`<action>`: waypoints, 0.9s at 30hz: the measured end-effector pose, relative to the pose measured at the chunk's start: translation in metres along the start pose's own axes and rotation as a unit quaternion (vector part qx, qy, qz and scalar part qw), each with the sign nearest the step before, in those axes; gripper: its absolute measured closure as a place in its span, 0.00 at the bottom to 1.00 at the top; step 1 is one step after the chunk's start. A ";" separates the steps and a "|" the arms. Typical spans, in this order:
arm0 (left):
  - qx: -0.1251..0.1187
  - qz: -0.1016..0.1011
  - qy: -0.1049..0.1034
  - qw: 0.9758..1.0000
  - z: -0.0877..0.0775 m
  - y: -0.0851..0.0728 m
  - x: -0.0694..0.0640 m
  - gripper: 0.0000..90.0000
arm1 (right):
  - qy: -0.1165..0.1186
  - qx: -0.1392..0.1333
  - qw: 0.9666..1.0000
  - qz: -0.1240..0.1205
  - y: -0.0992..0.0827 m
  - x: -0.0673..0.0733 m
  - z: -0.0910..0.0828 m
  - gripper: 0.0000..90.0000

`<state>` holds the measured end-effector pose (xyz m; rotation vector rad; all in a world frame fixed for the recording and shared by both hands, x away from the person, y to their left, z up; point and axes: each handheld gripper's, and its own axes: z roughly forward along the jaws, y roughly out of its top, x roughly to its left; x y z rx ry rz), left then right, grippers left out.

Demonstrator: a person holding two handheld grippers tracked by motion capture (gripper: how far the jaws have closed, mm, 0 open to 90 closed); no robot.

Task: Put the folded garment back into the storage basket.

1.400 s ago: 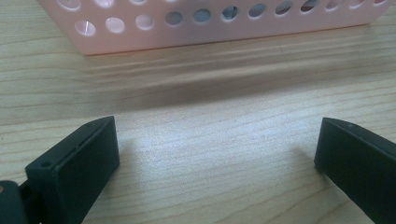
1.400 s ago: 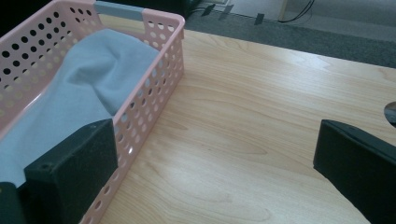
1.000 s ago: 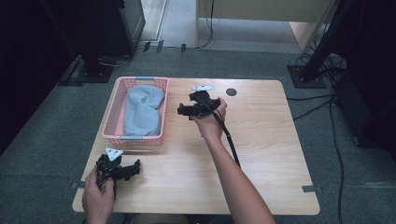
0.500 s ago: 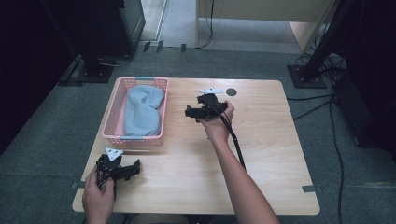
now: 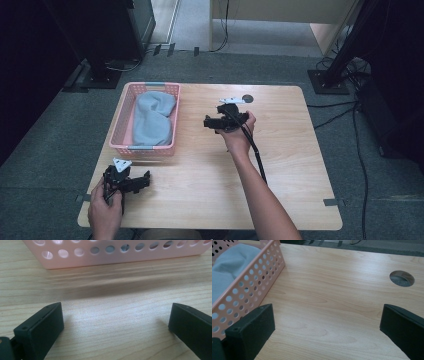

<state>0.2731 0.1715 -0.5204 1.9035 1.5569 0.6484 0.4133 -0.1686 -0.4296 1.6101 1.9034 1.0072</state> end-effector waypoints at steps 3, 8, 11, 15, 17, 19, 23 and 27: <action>0.000 0.000 0.000 1.000 0.000 0.000 0.000 0.00 | -0.001 0.000 1.000 0.002 -0.002 -0.003 0.000 0.00; 0.000 0.000 0.000 1.000 0.000 0.000 0.000 0.00 | -0.003 0.003 1.000 0.006 -0.007 -0.009 -0.001 0.00; 0.000 0.000 0.000 1.000 0.000 0.000 0.000 0.00 | -0.005 0.003 1.000 0.009 -0.009 -0.012 -0.001 0.00; 0.000 0.000 0.000 1.000 0.000 0.000 0.000 0.00 | -0.007 0.003 1.000 0.013 -0.012 -0.018 -0.002 0.00; 0.000 0.000 0.000 1.000 0.000 0.000 0.000 0.00 | -0.008 0.003 1.000 0.014 -0.013 -0.020 -0.003 0.00; 0.000 0.000 0.000 1.000 0.000 0.000 0.000 0.00 | -0.009 0.005 1.000 0.015 -0.015 -0.022 -0.003 0.00; 0.000 0.000 0.000 1.000 0.000 0.000 0.000 0.00 | -0.011 0.005 1.000 0.019 -0.017 -0.027 -0.004 0.00; 0.000 0.000 0.000 1.000 0.000 0.000 0.000 0.00 | -0.013 0.005 1.000 0.019 -0.020 -0.030 -0.005 0.00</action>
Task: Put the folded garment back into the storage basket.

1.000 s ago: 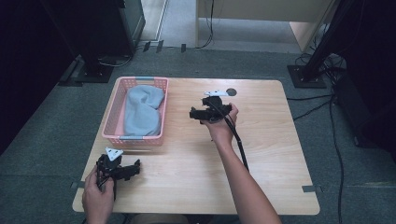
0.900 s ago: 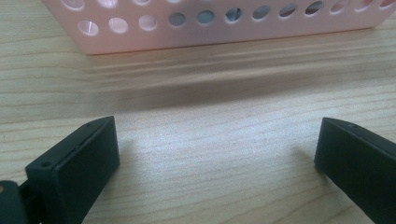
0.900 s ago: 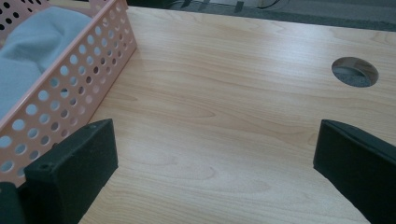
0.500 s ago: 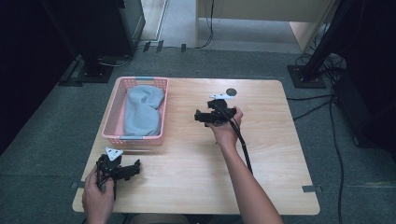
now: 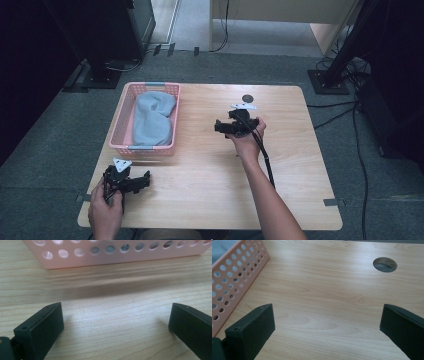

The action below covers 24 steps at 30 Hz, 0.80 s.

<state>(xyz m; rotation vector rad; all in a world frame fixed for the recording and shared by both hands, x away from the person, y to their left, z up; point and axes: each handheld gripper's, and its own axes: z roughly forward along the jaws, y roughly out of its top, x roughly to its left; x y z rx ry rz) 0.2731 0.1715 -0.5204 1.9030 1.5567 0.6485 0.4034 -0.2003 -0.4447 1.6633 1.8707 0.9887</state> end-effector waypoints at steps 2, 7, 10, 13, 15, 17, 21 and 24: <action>0.000 0.000 0.000 1.000 0.000 0.000 0.000 0.00 | -0.001 0.001 1.000 0.000 -0.001 -0.001 0.000 0.00; 0.000 0.000 0.000 1.000 0.000 0.000 0.000 0.00 | -0.003 0.001 1.000 0.002 -0.004 -0.006 -0.002 0.00; 0.000 0.000 0.000 1.000 0.000 0.000 0.000 0.00 | -0.005 0.003 1.000 0.005 -0.007 -0.011 -0.002 0.00; 0.000 0.000 0.000 1.000 0.000 0.000 0.000 0.00 | -0.007 0.005 1.000 0.005 -0.010 -0.013 -0.002 0.00; 0.000 0.000 0.000 1.000 0.000 0.000 0.000 0.00 | -0.008 0.006 1.000 0.004 -0.011 -0.015 -0.002 0.00; 0.000 0.000 0.000 1.000 0.000 0.000 0.000 0.00 | -0.009 0.007 1.000 0.005 -0.013 -0.017 -0.002 0.00; 0.000 0.000 0.000 1.000 0.000 0.000 0.000 0.00 | -0.011 0.008 1.000 0.008 -0.015 -0.020 -0.002 0.00; 0.000 0.000 0.000 1.000 0.000 0.000 0.000 0.00 | -0.013 0.010 1.000 0.011 -0.017 -0.023 -0.003 0.00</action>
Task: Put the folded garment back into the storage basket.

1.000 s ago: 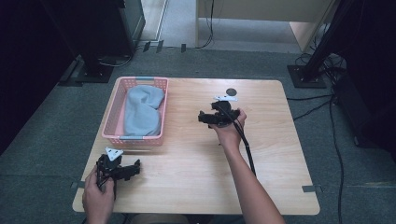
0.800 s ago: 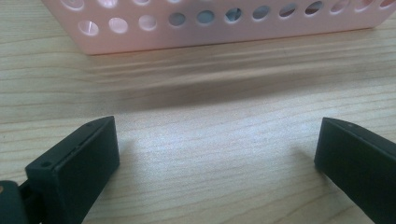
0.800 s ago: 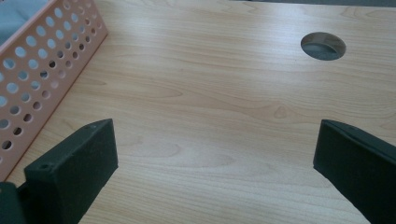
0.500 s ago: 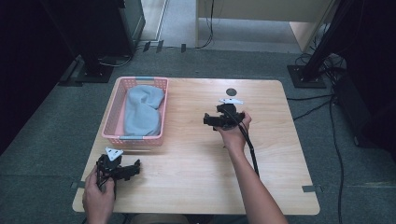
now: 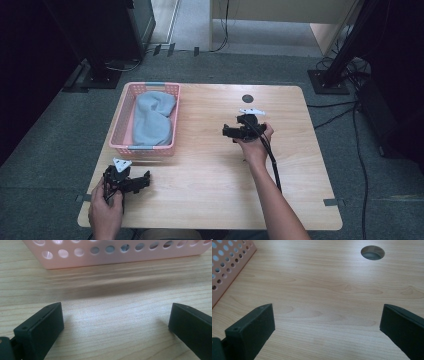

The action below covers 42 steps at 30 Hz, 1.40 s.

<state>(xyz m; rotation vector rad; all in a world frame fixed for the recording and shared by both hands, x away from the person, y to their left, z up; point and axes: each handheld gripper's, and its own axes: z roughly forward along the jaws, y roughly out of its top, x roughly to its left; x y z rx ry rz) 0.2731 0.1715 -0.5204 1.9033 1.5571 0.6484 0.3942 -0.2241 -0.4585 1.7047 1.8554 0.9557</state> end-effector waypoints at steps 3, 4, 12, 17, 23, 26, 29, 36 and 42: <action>0.000 0.000 0.000 1.000 0.000 0.000 0.000 0.00 | 0.000 -0.001 1.000 0.001 -0.001 -0.002 -0.001 0.00; 0.000 0.000 0.000 1.000 0.000 0.000 0.000 0.00 | -0.002 -0.001 1.000 0.001 -0.003 -0.005 -0.001 0.00; 0.000 0.000 0.000 1.000 0.000 0.000 0.000 0.00 | -0.009 0.002 1.000 0.006 -0.008 -0.014 -0.002 0.00; 0.000 0.000 0.000 1.000 0.000 0.000 0.000 0.00 | -0.015 0.004 1.000 0.014 -0.013 -0.023 -0.003 0.00; 0.000 0.000 0.000 1.000 0.000 0.000 0.000 0.00 | -0.019 0.006 1.000 0.017 -0.017 -0.030 -0.004 0.00; 0.000 0.000 0.000 1.000 0.000 0.000 0.000 0.00 | -0.022 0.008 1.000 0.020 -0.019 -0.034 -0.004 0.00; 0.000 0.000 0.000 1.000 0.000 0.000 0.000 0.00 | -0.025 0.011 0.999 0.020 -0.022 -0.038 -0.004 0.00; 0.000 0.000 0.000 1.000 0.000 0.000 0.000 0.00 | -0.030 0.011 0.999 0.024 -0.026 -0.045 -0.005 0.00; 0.000 -0.001 0.001 1.000 0.000 0.000 0.000 0.00 | -0.036 0.013 0.999 0.027 -0.030 -0.053 -0.007 0.00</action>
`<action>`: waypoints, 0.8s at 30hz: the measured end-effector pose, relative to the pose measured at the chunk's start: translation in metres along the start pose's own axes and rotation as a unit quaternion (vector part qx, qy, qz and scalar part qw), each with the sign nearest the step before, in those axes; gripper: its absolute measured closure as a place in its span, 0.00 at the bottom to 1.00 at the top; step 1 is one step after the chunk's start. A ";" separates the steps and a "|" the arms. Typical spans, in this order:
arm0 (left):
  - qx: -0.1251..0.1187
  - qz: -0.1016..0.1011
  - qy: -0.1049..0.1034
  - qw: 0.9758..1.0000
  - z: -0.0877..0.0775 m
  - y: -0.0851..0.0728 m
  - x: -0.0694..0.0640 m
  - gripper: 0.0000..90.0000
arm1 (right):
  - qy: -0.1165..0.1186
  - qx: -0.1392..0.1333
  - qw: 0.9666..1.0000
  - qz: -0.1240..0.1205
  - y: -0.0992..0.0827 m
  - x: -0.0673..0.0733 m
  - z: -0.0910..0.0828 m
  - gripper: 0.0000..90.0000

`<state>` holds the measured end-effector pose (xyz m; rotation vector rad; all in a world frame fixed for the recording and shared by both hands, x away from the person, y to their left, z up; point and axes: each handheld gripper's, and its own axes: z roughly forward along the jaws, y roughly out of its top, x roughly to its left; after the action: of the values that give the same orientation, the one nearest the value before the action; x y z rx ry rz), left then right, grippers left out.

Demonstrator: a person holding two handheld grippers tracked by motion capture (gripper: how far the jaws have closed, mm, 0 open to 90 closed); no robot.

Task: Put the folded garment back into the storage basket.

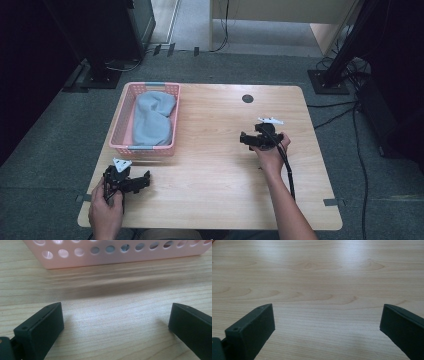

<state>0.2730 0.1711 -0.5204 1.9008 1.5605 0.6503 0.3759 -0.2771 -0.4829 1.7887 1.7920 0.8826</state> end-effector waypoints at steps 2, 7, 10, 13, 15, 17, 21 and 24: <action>0.000 0.000 0.000 1.000 0.000 0.000 0.000 0.00 | -0.001 0.000 1.000 0.002 -0.001 -0.002 0.000 0.00; 0.000 0.000 0.000 1.000 0.000 0.000 0.000 0.00 | -0.004 0.004 1.000 0.001 -0.003 -0.006 -0.001 0.00; 0.000 0.000 0.000 1.000 0.000 0.000 0.000 0.00 | -0.004 0.004 1.000 0.002 -0.004 -0.007 -0.001 0.00; -0.001 0.000 0.000 1.000 0.000 0.000 0.000 0.00 | -0.005 0.004 1.000 0.003 -0.006 -0.009 -0.001 0.00; -0.001 0.000 0.000 1.000 0.000 0.000 0.000 0.00 | -0.005 0.005 1.000 0.003 -0.007 -0.010 -0.001 0.00; -0.001 0.000 0.000 1.000 0.000 0.000 0.000 0.00 | -0.006 0.006 1.000 0.004 -0.008 -0.011 -0.001 0.00; -0.001 0.000 0.000 1.000 0.000 0.000 0.000 0.00 | -0.009 0.007 1.000 0.006 -0.011 -0.015 -0.001 0.00; -0.001 0.000 0.000 1.000 0.000 0.000 0.000 0.00 | -0.012 0.007 1.000 0.007 -0.013 -0.019 -0.002 0.00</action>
<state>0.2730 0.1711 -0.5205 1.8997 1.5599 0.6509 0.3669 -0.2951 -0.4929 1.8152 1.7778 0.8532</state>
